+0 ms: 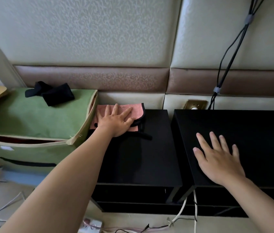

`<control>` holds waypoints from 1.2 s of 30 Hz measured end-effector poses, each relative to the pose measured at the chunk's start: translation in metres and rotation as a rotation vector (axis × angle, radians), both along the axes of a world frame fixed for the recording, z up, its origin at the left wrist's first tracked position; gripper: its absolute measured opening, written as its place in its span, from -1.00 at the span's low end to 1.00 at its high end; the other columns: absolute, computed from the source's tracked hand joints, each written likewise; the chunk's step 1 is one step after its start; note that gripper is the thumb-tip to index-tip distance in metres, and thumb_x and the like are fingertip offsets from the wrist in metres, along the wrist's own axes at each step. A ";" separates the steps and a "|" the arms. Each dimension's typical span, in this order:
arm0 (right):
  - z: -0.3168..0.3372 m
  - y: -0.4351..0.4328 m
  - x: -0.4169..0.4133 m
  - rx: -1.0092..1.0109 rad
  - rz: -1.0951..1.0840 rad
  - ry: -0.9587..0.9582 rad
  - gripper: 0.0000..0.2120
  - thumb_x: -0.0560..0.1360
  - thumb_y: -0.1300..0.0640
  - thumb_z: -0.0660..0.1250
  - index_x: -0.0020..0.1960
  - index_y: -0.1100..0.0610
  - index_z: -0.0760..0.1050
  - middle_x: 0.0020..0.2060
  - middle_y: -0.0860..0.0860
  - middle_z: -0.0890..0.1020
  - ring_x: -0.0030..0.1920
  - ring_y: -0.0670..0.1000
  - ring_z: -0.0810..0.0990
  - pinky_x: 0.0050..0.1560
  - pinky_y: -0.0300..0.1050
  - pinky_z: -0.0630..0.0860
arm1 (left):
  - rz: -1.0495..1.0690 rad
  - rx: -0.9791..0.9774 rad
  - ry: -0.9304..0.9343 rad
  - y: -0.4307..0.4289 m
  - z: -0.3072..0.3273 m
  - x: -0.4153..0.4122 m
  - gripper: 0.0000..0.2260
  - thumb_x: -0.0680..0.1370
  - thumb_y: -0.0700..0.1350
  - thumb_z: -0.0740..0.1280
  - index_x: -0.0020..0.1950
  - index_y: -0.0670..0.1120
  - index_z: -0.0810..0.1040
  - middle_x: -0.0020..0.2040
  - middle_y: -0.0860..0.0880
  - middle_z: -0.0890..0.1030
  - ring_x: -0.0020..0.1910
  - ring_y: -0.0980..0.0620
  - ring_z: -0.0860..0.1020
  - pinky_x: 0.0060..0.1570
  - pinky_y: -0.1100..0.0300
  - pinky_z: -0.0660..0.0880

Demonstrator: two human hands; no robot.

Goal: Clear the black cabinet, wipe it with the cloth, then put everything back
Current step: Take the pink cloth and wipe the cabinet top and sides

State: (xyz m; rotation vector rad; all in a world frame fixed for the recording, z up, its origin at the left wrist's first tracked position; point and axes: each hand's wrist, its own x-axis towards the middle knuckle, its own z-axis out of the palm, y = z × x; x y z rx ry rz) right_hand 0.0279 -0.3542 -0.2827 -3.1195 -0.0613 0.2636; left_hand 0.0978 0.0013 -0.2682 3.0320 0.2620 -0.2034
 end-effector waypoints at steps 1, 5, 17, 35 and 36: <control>-0.001 0.000 0.001 0.003 -0.001 -0.012 -0.41 0.59 -0.32 -0.30 0.59 -0.28 -0.32 0.64 -0.02 -0.19 0.62 0.10 -0.25 0.56 0.28 -0.17 | 0.002 0.000 -0.008 -0.002 -0.001 -0.004 -0.45 0.54 0.41 -0.15 0.53 0.45 -0.17 0.66 -0.01 -0.16 0.61 -0.21 -0.21 0.45 -0.42 -0.23; 0.003 0.000 0.002 0.021 -0.001 -0.012 -0.41 0.59 -0.32 -0.28 0.59 -0.28 -0.27 0.64 -0.01 -0.16 0.62 0.12 -0.22 0.55 0.30 -0.17 | -0.009 0.019 -0.012 -0.013 0.000 -0.037 -0.46 0.55 0.42 -0.16 0.53 0.46 -0.16 0.66 0.01 -0.17 0.62 -0.20 -0.19 0.43 -0.42 -0.22; 0.012 0.002 -0.008 0.068 0.012 0.007 -0.39 0.60 -0.32 -0.27 0.62 -0.23 -0.18 0.64 0.05 -0.12 0.62 0.18 -0.19 0.54 0.35 -0.18 | -0.043 0.033 0.048 -0.066 0.001 -0.175 -0.45 0.54 0.42 -0.22 0.52 0.45 -0.25 0.65 -0.04 -0.24 0.60 -0.21 -0.27 0.41 -0.45 -0.29; 0.010 0.001 -0.009 0.098 0.028 -0.009 -0.40 0.61 -0.31 -0.27 0.62 -0.21 -0.21 0.64 0.06 -0.14 0.62 0.19 -0.21 0.54 0.35 -0.19 | 0.073 0.042 0.070 -0.117 0.005 -0.140 -0.36 0.45 0.53 -0.23 0.51 0.45 -0.26 0.63 -0.16 -0.25 0.54 -0.43 -0.29 0.26 -0.60 -0.29; 0.009 0.001 -0.008 0.098 0.031 -0.013 -0.40 0.61 -0.31 -0.27 0.62 -0.21 -0.22 0.64 0.06 -0.15 0.62 0.19 -0.22 0.54 0.35 -0.19 | 0.075 0.045 0.068 -0.115 0.005 -0.129 -0.36 0.44 0.54 -0.24 0.51 0.45 -0.26 0.63 -0.16 -0.24 0.55 -0.42 -0.28 0.26 -0.60 -0.29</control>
